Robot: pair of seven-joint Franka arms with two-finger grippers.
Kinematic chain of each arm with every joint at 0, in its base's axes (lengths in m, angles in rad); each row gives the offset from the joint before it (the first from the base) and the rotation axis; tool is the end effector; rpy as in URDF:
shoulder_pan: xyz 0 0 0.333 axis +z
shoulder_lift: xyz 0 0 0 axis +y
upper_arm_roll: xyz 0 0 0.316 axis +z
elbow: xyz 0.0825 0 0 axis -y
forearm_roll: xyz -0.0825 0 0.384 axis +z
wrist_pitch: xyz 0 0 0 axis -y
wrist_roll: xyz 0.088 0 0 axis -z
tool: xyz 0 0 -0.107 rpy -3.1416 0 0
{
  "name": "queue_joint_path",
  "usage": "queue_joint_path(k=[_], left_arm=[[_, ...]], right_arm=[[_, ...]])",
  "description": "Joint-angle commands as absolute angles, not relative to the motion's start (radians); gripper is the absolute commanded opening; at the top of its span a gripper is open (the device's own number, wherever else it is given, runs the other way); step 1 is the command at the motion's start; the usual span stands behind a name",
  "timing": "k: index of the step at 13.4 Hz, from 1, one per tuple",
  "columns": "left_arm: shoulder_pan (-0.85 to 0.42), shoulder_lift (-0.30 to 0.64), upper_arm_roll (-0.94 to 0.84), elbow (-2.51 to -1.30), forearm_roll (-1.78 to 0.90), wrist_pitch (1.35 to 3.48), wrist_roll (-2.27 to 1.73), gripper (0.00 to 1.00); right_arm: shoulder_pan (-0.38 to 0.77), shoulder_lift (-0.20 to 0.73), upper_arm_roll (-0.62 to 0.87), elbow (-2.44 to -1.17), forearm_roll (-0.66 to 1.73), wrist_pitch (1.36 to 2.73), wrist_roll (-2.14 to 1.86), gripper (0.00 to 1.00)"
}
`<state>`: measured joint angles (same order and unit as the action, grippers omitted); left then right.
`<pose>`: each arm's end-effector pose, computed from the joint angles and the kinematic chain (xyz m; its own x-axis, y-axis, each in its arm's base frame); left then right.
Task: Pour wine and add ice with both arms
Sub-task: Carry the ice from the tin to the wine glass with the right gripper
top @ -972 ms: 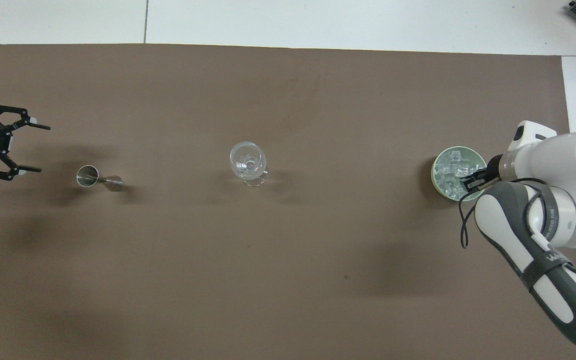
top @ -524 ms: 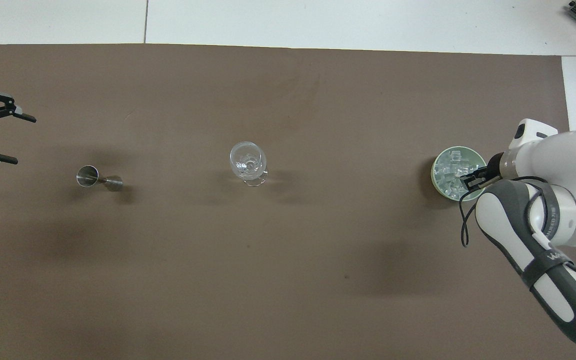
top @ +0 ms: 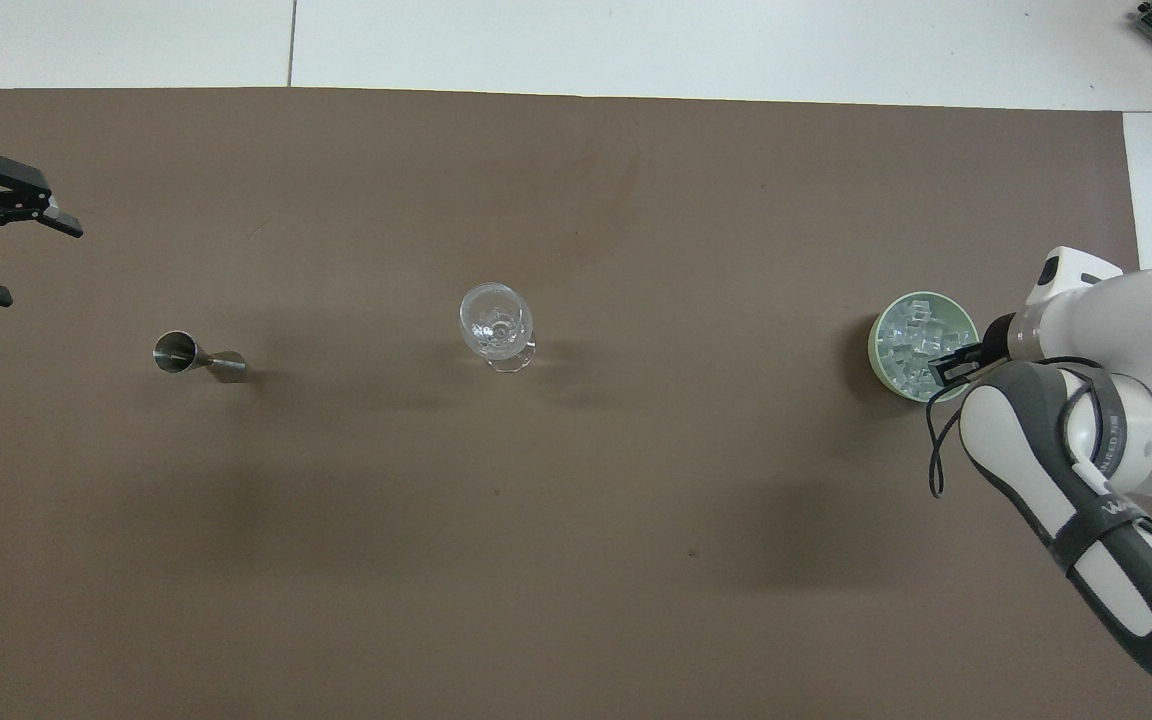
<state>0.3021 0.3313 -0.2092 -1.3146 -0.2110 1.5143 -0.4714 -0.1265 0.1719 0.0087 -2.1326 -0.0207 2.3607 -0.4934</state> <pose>0.6393 0.0578 0.5487 0.8294 0.5075 -0.2336 0.5507 -0.8130 0.1891 0.5657 -0.0673 0.3325 0.9238 0.3804 0.0428 0.3789 -0.9246 0.0388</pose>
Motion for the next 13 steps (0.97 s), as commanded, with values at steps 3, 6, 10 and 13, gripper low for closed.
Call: queue_joint_path(k=[3,6,10,13], left_arm=[[0.183,0.213,-0.195,-1.333,-0.049,1.528,-0.416,1.00],[0.154,0.149,-0.196,-1.371,-0.049,1.519,-0.355,1.00],[0.161,0.060,-0.196,-1.482,-0.049,1.520,-0.168,1.00],[0.160,-0.017,-0.195,-1.560,-0.049,1.528,-0.048,1.00]], right_arm=[[-0.140,0.166,0.018,-2.152,-0.031,2.356,-0.466,0.18],[-0.133,0.166,0.020,-2.146,-0.031,2.339,-0.463,0.00],[-0.126,0.135,0.021,-2.102,-0.026,2.272,-0.460,0.00],[-0.077,0.082,0.021,-2.043,-0.023,2.185,-0.378,0.00]])
